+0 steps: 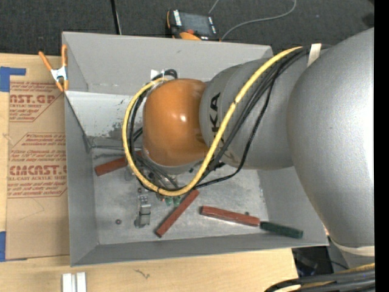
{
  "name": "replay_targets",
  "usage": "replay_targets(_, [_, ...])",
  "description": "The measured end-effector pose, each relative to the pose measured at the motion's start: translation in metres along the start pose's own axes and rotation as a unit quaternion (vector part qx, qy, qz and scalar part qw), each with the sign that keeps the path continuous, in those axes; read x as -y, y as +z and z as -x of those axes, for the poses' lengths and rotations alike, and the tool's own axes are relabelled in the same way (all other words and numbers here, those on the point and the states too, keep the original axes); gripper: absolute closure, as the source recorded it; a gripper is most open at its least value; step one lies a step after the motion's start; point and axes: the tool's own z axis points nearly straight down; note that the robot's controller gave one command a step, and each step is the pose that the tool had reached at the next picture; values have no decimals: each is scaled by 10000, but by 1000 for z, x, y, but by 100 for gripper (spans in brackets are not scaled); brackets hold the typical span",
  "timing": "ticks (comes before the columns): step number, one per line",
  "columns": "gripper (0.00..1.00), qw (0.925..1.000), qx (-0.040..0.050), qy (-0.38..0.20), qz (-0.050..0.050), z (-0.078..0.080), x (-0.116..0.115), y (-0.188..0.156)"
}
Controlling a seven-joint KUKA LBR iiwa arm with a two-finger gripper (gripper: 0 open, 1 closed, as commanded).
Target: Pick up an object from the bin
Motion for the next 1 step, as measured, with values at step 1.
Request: replay_targets(1, [0, 10000, -41, -58, -17, -17, 75, 101])
